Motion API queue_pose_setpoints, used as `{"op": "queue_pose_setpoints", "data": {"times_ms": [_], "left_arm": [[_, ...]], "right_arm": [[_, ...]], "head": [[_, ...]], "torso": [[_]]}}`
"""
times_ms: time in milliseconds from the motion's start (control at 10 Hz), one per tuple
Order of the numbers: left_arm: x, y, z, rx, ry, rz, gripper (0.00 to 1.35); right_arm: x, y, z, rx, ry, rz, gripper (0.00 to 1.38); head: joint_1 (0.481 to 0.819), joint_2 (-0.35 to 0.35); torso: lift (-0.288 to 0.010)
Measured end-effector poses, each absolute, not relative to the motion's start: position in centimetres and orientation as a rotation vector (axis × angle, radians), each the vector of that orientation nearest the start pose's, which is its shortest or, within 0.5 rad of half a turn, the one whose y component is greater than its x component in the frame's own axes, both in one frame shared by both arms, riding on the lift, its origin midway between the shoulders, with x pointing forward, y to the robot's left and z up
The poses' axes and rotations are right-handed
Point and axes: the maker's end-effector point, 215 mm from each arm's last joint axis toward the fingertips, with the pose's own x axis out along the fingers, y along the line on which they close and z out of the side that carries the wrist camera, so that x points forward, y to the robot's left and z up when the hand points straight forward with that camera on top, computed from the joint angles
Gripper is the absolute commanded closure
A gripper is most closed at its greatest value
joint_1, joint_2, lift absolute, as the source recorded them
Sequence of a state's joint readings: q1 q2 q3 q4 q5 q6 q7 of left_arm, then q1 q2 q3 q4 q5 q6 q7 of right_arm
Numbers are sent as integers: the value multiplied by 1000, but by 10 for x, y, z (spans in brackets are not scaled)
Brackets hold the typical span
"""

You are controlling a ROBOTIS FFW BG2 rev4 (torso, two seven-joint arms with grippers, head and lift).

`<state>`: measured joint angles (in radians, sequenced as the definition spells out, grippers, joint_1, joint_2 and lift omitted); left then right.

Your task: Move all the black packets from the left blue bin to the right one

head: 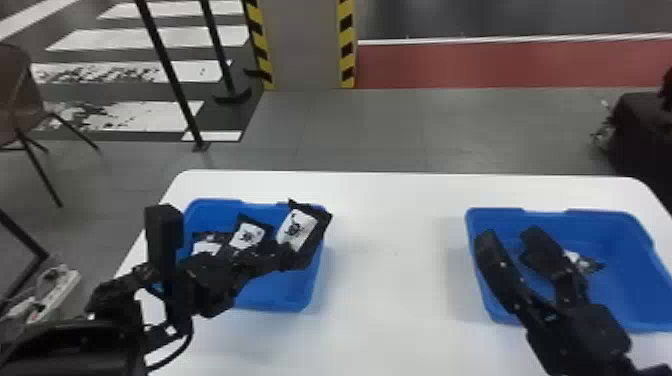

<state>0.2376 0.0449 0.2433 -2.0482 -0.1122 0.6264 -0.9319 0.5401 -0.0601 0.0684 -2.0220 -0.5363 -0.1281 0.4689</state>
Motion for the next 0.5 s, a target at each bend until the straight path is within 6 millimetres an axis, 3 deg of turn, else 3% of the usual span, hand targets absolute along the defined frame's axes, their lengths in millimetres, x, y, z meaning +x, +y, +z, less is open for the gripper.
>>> {"op": "queue_pose_setpoints", "data": {"times_ms": [200, 500], "left_arm": [[446, 166, -384, -57, 406, -712, 1207], [449, 124, -375, -69, 386, -795, 1207]], "right_arm": [[416, -96, -289, 531, -107, 622, 269], [419, -66, -294, 575, -56, 711, 263]], "head": [[695, 93], [695, 75]], "torso": [[-110], [-110]]}}
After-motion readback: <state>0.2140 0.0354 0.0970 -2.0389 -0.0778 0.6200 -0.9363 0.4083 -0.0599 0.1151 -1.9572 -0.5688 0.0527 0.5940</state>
